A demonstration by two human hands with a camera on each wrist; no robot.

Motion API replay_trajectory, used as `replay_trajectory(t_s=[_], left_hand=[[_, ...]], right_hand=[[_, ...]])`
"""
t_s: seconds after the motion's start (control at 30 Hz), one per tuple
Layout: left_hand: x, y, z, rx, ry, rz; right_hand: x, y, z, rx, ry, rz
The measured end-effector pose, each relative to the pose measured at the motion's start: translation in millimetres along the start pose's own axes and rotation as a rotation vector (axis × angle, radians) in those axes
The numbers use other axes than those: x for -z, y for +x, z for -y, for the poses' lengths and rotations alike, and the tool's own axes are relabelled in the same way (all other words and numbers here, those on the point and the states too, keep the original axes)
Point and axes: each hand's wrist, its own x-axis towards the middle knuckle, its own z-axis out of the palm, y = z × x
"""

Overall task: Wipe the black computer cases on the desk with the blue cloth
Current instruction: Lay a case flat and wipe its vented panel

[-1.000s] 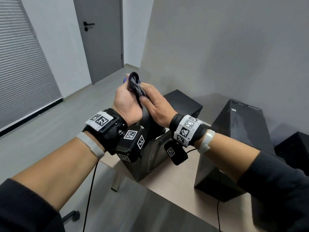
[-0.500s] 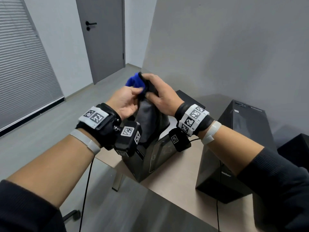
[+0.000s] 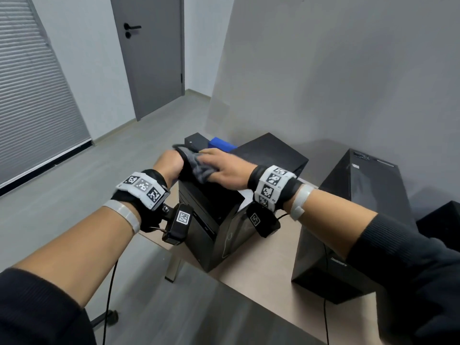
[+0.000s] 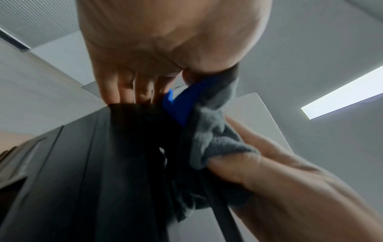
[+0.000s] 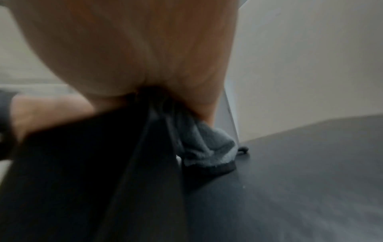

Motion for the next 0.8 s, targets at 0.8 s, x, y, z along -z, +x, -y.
replay_trajectory(t_s=[0.8], left_hand=[[-81.3,-33.1,4.3,-0.736,0.969,-0.051]], right_hand=[[-51.9,-167.3,-106.5,-0.75,0.413,-0.428]])
